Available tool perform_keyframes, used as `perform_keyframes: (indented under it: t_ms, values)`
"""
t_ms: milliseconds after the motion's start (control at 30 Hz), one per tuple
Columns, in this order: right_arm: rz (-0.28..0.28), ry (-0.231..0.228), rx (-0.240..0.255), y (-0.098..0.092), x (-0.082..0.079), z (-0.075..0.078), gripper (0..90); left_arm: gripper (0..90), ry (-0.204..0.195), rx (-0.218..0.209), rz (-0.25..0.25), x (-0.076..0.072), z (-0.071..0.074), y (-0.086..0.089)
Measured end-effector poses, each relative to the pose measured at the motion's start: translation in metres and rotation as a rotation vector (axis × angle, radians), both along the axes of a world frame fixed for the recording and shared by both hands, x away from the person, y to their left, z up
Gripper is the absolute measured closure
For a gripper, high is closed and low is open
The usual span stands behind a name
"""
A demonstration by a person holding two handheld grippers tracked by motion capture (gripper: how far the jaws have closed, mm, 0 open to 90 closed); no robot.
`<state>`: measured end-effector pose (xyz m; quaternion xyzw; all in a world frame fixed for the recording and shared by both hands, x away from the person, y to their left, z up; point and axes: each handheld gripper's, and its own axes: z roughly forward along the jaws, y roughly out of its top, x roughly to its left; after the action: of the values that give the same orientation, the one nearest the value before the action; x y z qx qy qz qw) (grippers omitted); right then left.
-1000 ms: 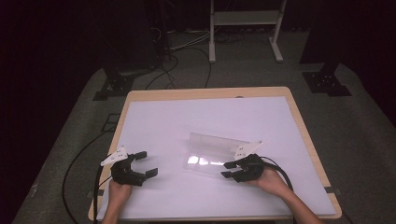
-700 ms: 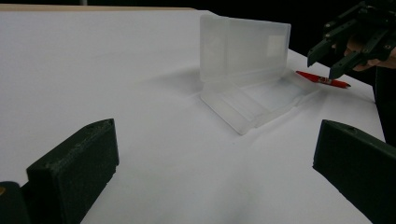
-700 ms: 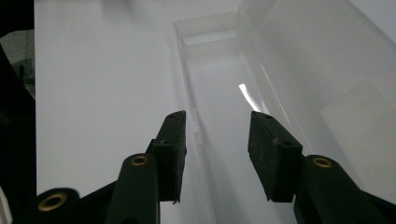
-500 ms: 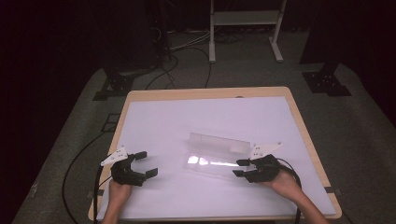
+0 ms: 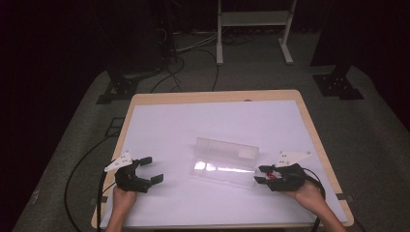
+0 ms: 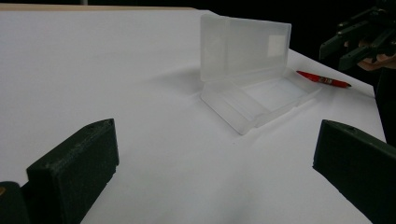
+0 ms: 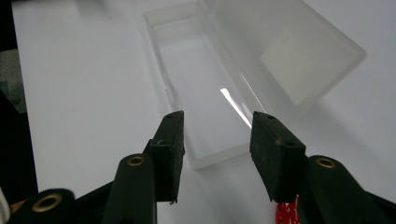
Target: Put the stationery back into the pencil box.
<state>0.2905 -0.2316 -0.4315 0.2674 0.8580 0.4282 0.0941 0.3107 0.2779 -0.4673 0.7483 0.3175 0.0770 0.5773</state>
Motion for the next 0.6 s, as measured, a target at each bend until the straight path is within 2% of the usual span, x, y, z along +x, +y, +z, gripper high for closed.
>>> perform_keyframes:
  t_ms: [300,600]
  values:
    - [-0.074,-0.007,0.003,-0.020,-0.006,-0.002,54.3,0.0,0.000,0.000,0.000,0.000,0.000,0.000]
    - [-0.119,0.002,-0.002,-0.039,-0.013,-0.008,54.9,0.0,0.001,0.000,0.000,0.000,0.000,0.000]
